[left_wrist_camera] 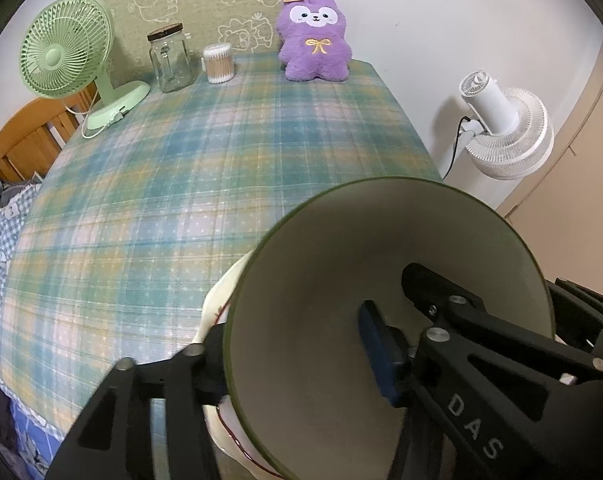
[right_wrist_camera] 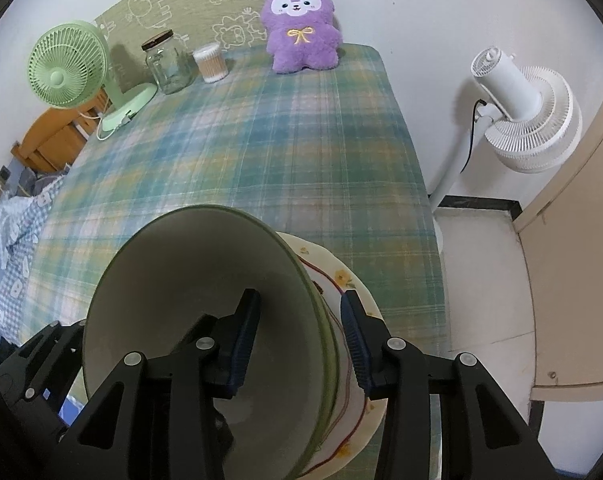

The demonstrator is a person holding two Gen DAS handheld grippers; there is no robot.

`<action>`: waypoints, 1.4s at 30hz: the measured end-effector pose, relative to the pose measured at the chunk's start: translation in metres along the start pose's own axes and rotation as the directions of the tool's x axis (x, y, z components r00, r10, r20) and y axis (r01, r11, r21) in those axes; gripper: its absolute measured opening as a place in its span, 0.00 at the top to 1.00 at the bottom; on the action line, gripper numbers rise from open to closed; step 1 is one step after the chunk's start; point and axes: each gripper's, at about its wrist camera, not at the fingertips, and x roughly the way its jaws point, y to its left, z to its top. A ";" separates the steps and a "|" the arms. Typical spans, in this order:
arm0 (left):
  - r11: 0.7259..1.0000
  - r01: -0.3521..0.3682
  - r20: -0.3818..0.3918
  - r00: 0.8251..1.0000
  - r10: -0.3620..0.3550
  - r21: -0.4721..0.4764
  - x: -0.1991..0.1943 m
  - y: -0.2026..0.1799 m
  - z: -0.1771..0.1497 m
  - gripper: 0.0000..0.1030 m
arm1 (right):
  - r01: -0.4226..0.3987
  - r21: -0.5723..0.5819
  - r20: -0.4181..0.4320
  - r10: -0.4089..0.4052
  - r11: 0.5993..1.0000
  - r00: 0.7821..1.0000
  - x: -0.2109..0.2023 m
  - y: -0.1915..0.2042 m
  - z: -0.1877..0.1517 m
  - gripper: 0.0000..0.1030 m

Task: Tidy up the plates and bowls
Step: 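Lower the grey bowl stack onto the floral plate stack, then open the right gripper and release the bowl stack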

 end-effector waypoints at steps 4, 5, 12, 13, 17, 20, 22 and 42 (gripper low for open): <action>0.999 -0.016 0.013 1.000 0.016 -0.027 -0.001 0.003 -0.003 0.25 | 0.051 0.008 0.012 -0.051 0.999 0.999 -0.002 -0.006 0.000 0.31; 0.999 -0.010 0.014 1.000 0.010 -0.030 -0.002 0.004 -0.003 0.25 | 0.054 0.019 0.016 -0.055 0.998 0.998 -0.002 -0.008 -0.001 0.25; 0.999 -0.028 0.048 0.998 0.028 -0.020 -0.014 0.004 -0.007 0.20 | 0.035 0.034 0.038 -0.037 0.999 0.999 -0.011 -0.012 -0.004 0.21; 0.999 -0.037 0.052 0.998 0.038 -0.025 -0.016 0.005 -0.008 0.18 | 0.031 0.030 0.038 -0.033 0.999 0.999 -0.013 -0.010 -0.005 0.21; 0.999 -0.032 0.069 0.997 0.035 -0.035 -0.026 0.010 -0.011 0.17 | 0.032 0.002 0.055 -0.032 0.999 0.998 -0.023 -0.005 -0.006 0.21; 0.999 -0.036 0.084 0.996 0.039 -0.033 -0.032 0.012 -0.012 0.17 | 0.041 0.001 0.071 -0.041 0.999 0.997 -0.028 0.000 -0.008 0.21; 0.999 -0.031 0.096 0.995 0.035 -0.035 -0.036 0.014 -0.012 0.17 | 0.043 0.002 0.083 -0.043 0.999 0.996 -0.032 0.001 -0.008 0.21; 0.998 0.017 0.216 0.976 -0.030 0.061 -0.084 0.061 -0.015 0.16 | 0.142 0.073 0.184 -0.153 0.987 0.971 -0.084 0.058 -0.020 0.21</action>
